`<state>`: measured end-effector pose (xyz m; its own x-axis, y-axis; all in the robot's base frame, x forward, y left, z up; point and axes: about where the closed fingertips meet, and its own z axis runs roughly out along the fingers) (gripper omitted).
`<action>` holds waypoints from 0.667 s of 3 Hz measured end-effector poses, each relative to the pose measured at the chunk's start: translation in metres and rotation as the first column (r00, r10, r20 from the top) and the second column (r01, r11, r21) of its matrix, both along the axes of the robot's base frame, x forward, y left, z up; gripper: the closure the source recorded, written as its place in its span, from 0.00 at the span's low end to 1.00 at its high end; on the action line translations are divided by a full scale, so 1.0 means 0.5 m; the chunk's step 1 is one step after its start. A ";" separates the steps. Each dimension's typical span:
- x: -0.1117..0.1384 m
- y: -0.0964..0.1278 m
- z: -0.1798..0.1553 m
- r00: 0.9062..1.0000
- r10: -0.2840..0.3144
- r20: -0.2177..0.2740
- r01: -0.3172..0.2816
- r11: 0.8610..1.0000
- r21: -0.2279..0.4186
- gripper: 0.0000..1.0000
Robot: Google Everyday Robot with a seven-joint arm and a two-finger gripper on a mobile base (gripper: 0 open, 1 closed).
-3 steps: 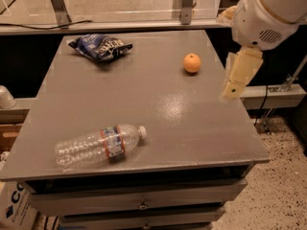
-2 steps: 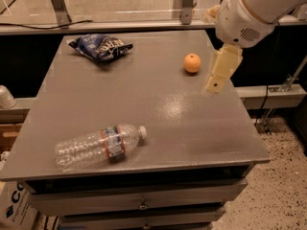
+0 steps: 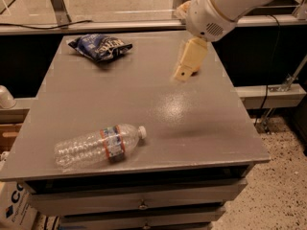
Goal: Move blue chip bag near orange
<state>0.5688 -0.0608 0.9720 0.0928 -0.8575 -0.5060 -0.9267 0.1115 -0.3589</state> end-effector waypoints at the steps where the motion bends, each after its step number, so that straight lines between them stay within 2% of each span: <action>1: 0.029 0.065 0.001 1.000 -0.002 0.028 0.001 0.999 0.043 0.00; 2: 0.060 0.121 -0.005 0.997 -0.044 0.070 0.040 0.998 0.055 0.00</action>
Offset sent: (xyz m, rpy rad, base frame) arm 0.0547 0.0904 -0.0120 0.0575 -0.1289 -0.1202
